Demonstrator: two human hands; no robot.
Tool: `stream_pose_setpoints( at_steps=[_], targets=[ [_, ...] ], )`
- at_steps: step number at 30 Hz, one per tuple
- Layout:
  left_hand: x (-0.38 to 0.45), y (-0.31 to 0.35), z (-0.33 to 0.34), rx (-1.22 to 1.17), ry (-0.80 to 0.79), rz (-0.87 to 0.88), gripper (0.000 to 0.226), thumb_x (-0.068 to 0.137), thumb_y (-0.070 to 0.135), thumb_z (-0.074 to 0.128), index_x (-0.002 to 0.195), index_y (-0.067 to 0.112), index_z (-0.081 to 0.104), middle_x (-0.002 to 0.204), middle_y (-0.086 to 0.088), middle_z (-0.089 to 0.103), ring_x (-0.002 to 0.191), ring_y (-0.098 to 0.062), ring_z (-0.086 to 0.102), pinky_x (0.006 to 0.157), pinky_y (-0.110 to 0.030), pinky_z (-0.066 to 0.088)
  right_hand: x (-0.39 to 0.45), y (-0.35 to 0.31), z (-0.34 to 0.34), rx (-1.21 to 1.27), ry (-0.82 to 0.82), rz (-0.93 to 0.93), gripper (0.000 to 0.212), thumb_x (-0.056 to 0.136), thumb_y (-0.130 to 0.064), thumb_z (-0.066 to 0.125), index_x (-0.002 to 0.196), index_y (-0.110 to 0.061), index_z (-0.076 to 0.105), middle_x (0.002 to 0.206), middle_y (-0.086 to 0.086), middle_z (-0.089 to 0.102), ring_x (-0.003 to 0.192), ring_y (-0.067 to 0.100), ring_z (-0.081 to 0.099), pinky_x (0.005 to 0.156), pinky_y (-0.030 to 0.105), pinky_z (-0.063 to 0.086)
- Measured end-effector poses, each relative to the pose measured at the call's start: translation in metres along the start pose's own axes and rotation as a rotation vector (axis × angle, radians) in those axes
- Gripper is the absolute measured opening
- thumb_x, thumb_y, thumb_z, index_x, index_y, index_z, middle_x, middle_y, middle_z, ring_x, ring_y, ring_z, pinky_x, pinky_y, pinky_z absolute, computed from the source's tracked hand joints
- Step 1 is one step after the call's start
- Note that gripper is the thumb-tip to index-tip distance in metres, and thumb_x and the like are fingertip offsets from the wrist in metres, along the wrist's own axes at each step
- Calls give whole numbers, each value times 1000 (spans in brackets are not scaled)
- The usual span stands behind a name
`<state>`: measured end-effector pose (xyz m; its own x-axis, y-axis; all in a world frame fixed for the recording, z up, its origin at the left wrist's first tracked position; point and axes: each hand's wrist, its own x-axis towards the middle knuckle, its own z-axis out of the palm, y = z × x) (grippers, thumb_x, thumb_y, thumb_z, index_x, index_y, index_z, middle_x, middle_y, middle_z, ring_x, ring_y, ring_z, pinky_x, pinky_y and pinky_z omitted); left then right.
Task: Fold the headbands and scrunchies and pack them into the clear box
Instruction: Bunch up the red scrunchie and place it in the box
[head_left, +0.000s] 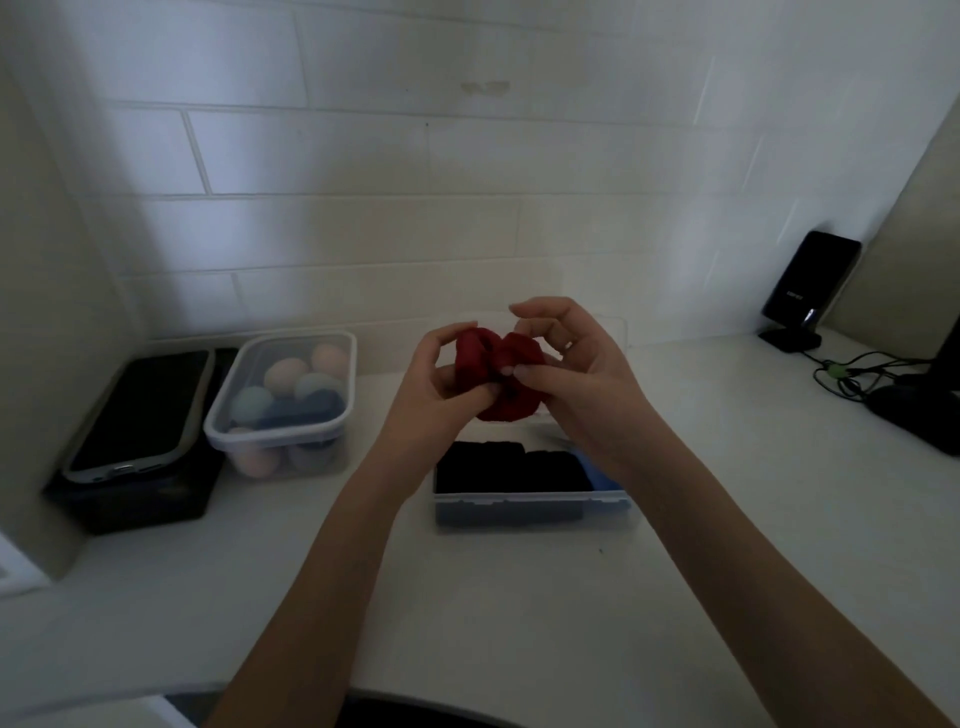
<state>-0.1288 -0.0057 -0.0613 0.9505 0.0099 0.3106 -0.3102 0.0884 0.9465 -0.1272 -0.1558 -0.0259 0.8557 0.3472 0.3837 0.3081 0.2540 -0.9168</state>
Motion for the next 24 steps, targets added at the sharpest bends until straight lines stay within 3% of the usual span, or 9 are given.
stream_pose_setpoints(
  at_steps=[5,9,13,16,18,22,24],
  targets=[
    [1,0,-4,-68,-16,-19,67,66,-2,56,125,29,51,98,-3,64,89,-15,65,81,-30,54,0,1,2,56,28,57,45,80,23,42,92,-17,61,90,2,60,75,12,61,71,28,53],
    [2,0,-3,-243,-55,-63,67,59,-4,48,121,21,54,115,-13,58,101,-22,60,83,-34,54,-2,4,7,-150,44,43,31,83,11,54,94,-17,61,98,7,62,83,16,64,81,37,55],
    [3,3,-7,-476,-163,-140,59,66,-4,50,121,14,53,114,-14,56,103,-26,58,88,-37,51,-3,5,12,-323,70,-7,25,85,6,59,99,-15,60,97,5,61,72,7,66,71,25,58],
    [1,2,-5,-455,-184,-97,60,68,-9,54,121,19,52,119,-15,54,105,-26,59,90,-44,51,-3,5,11,-328,112,-19,23,85,3,60,98,-15,60,92,-1,63,68,3,66,65,19,55],
    [0,1,-4,-380,-176,-69,61,68,-10,56,120,22,53,119,-13,53,105,-25,59,88,-42,54,-2,7,9,-360,134,-33,22,83,2,62,93,-17,59,92,-1,63,71,7,67,67,23,57],
    [-2,0,-2,-272,-122,-42,59,74,-17,56,120,19,53,111,-10,54,100,-22,61,85,-39,55,-3,13,10,-426,174,-76,19,82,3,59,85,-15,52,84,-2,59,70,40,64,67,48,58],
    [-3,-1,-2,-230,-104,-31,58,76,-20,54,120,17,53,108,-8,57,98,-21,63,84,-39,54,-3,13,11,-451,180,-102,19,81,5,57,85,-12,52,82,-6,58,70,40,63,65,47,57]
  ],
)
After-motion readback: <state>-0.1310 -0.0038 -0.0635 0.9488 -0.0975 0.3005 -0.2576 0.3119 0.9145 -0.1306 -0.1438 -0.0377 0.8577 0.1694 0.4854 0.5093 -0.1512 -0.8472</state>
